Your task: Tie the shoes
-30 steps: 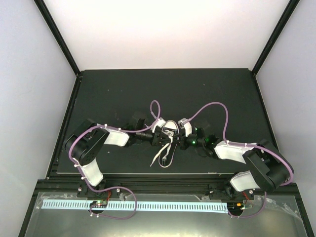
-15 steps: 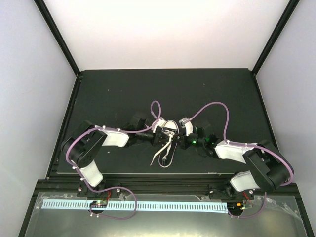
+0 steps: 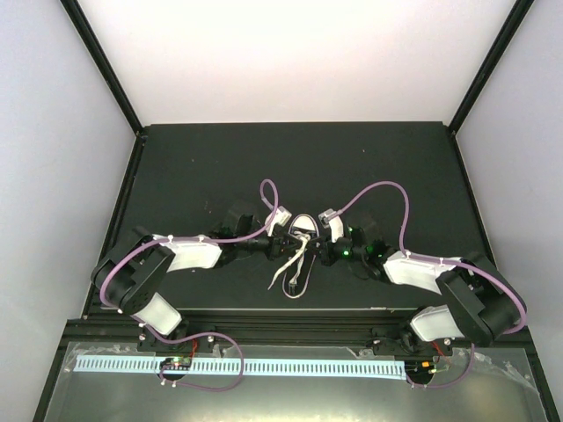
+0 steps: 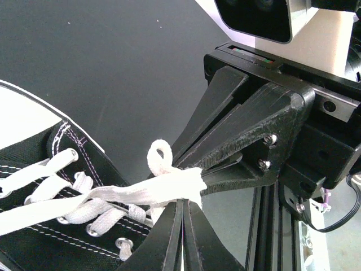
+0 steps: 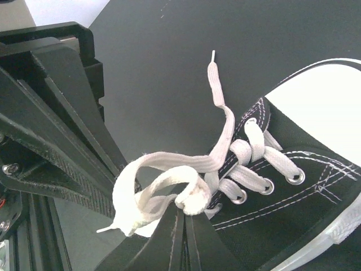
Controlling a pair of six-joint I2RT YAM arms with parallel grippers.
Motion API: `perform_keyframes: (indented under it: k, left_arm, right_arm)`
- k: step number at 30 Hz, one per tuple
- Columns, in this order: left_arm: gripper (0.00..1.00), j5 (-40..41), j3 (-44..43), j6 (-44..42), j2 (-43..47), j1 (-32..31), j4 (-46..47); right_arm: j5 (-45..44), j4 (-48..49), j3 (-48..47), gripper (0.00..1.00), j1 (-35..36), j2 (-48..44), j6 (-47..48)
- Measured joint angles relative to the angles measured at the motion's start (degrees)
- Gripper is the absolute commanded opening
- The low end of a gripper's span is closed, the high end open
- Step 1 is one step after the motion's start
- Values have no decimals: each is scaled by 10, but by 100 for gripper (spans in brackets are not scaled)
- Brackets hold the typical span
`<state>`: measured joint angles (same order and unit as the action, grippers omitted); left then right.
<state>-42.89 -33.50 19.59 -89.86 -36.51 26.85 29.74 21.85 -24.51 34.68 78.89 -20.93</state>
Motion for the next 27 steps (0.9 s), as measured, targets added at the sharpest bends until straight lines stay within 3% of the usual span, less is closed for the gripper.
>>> perform_keyframes:
  k: [3, 13, 27]
  left_arm:
    - [2, -2, 0, 0, 0, 0, 0]
    - [25, -29, -11, 0, -40, 0, -3]
    - [27, -38, -35, -14, -56, 0, -26]
  right_arm:
    - [-2, 0, 0, 2, 0, 0, -2]
    - [-2, 0, 0, 2, 0, 0, -7]
    - [2, 9, 0, 2, 0, 0, -14]
